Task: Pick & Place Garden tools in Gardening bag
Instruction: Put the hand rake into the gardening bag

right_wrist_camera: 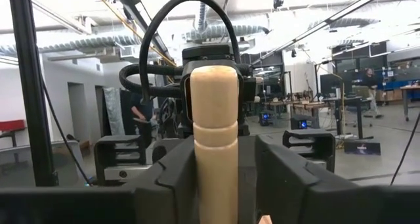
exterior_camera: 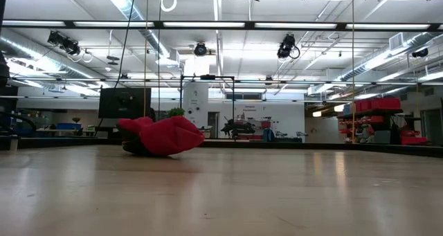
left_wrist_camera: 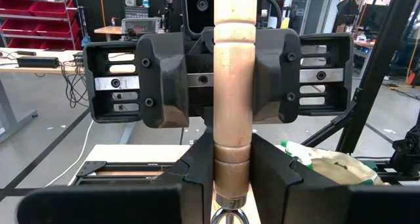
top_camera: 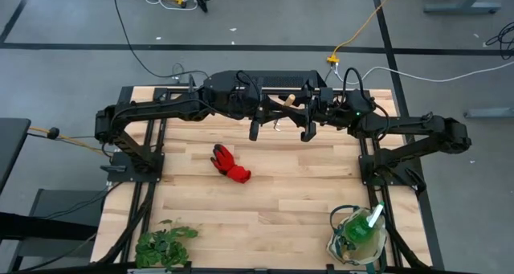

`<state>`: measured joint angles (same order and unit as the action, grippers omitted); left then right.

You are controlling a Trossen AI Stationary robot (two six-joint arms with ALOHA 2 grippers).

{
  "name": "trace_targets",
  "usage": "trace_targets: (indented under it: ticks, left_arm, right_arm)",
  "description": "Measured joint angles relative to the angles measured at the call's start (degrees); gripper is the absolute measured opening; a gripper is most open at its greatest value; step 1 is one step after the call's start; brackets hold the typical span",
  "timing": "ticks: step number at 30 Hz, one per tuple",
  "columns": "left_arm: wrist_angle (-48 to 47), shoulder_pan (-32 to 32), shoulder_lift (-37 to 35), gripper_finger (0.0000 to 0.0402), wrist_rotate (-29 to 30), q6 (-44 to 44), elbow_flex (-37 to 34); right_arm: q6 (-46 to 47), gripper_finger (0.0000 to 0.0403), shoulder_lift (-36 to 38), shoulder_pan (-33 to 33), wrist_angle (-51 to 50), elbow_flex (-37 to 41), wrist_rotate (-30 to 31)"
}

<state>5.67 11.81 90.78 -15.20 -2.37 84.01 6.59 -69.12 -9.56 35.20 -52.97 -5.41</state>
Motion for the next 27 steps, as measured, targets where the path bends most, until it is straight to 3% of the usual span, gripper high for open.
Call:
trace_targets:
  ticks: [27]
  left_arm:
    - [0.01, 0.02, 0.00, 0.0078, 0.35, -0.04, 0.00]
  right_arm:
    - [-1.64, 0.0069, 0.02, 0.02, 0.00, 0.00, 0.22]
